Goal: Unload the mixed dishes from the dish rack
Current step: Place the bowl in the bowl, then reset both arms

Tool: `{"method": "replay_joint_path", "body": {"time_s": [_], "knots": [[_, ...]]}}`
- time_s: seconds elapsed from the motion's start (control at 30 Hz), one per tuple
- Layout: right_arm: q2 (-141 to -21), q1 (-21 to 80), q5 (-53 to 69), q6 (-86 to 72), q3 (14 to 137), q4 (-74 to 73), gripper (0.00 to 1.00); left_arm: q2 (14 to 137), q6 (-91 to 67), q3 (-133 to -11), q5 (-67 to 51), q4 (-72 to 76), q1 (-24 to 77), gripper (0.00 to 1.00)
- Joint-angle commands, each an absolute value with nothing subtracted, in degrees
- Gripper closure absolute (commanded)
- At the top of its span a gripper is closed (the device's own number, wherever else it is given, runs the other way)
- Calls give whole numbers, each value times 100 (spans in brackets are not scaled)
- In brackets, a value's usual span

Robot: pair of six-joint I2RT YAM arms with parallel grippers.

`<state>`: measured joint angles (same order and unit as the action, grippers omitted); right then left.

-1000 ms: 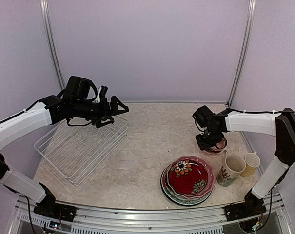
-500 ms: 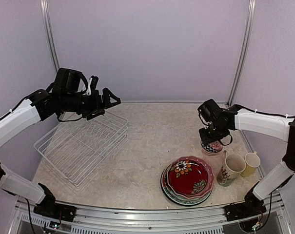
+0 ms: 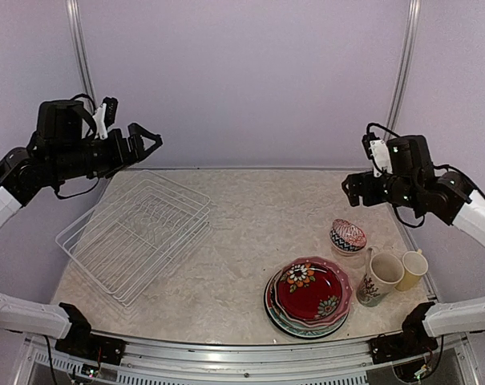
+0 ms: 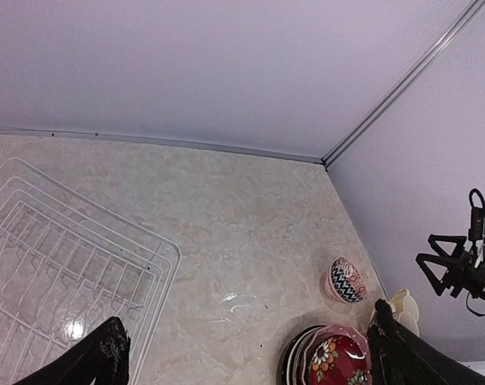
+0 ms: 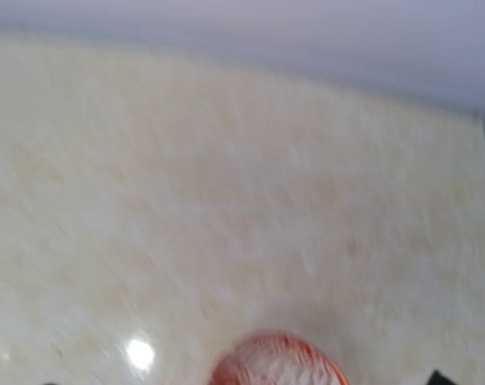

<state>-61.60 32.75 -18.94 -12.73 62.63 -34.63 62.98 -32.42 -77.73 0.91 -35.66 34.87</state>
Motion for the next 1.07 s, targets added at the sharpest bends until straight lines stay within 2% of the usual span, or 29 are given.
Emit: {"method": "replay_joint_path", "body": {"time_s": [0.0,0.4,0.7,1.03], "knots": [[-5241,3242,-1406,-973,6113,-2811,1,5792,-2851,-8012,755,-3680,3516,1],[-3207,3243,-728,-598,5664,-1654,0,4434,-2530,-7727,1509,-3080,3516,1],[-2831,3244,-939,-588,5492,-1432,0,3563,-2452,-7340,1961,-2724,3516,1],[-2773,3238,-963,-477,5371,-1454,0,3410,-2513,-7326,2027,-2749,3516,1]]}}
